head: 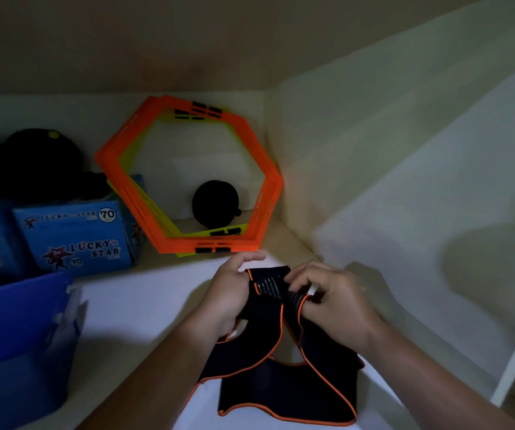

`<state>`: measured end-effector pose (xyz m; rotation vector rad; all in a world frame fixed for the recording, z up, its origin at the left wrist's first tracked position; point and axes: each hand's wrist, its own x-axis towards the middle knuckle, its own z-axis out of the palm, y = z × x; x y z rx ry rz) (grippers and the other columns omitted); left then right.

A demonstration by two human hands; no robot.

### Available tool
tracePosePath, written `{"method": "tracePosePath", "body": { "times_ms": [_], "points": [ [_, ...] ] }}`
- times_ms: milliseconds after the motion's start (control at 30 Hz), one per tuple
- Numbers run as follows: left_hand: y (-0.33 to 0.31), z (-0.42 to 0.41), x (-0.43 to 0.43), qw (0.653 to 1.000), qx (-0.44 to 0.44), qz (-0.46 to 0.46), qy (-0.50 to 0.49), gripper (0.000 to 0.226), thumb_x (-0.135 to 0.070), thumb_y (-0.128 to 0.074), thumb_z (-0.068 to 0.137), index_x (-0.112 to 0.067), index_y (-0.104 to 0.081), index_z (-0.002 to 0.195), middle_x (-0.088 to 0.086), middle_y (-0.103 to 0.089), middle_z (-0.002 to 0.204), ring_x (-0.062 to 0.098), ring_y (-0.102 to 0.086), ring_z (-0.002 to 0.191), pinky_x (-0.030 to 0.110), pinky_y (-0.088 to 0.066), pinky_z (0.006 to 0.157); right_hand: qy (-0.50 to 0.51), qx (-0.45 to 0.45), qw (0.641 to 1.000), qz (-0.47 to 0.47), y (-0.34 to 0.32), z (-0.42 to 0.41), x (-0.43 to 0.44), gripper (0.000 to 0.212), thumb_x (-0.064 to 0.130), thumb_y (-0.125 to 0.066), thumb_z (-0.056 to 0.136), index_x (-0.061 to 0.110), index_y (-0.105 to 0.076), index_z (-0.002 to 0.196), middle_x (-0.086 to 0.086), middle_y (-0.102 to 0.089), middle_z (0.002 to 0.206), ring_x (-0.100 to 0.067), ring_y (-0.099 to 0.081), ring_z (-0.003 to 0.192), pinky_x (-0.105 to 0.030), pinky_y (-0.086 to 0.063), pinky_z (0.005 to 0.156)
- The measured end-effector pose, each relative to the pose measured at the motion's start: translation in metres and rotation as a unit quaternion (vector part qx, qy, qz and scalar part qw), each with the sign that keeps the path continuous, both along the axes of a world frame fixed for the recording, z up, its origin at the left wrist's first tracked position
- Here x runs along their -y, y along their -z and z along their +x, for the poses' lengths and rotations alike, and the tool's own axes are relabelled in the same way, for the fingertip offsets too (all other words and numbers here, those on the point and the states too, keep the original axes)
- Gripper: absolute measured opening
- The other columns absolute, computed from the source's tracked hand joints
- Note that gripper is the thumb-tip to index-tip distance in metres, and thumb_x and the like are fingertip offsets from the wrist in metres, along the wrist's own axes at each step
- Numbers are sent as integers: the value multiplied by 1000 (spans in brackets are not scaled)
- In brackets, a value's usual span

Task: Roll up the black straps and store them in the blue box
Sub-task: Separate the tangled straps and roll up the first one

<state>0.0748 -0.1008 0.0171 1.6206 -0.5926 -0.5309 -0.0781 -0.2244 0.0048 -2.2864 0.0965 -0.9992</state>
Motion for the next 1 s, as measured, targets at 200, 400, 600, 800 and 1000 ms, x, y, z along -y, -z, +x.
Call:
{"method": "tracePosePath", "body": {
  "times_ms": [200, 400, 600, 800, 1000],
  "points": [
    [-1, -3, -11, 986, -146, -8, 77, 43, 13, -43, 88, -7, -80, 98, 18, -72, 80, 28, -66, 58, 27, -56, 51, -2, 45, 998, 39, -1, 5, -5, 26, 27, -62, 74, 20, -81, 90, 12, -76, 95, -5, -73, 92, -19, -54, 82],
    [5, -8, -8, 994, -70, -47, 66, 25, -23, -72, 92, 1, -77, 99, 27, -77, 98, 38, -74, 85, 41, -61, 73, 62, 72, 994, 54, -12, 6, 6, 30, 5, -76, 81, 32, -82, 93, 13, -57, 73, -6, -61, 71, -15, -42, 65],
    [1, -4, 4, 988, 106, -94, -54, 27, -39, -71, 83, -14, -79, 85, 9, -77, 81, 31, -74, 81, 42, -56, 72, 32, -54, 997, -34, -50, -8, 4, 50, 5, -52, 94, 49, -75, 89, 20, -57, 75, -1, -59, 74, -17, -40, 68],
    [-24, -7, 20, 972, 181, -130, -72, 24, -16, -55, 90, -26, -75, 98, -8, -78, 88, 17, -72, 85, 44, -58, 83, 70, -55, 994, -67, -90, -13, -2, 15, 13, -70, 73, 23, -60, 77, 6, -68, 69, -8, -60, 62, -30, -48, 61],
    [-51, -22, 21, 970, 152, -185, -27, 39, -18, -44, 79, -30, -72, 103, 27, -70, 90, 32, -62, 71, 44, -47, 64, 115, -2, 983, -146, -102, 0, -2, 19, 13, -77, 69, 12, -58, 63, -5, -67, 121, -17, -62, 114, -33, -51, 89]
  ]
}}
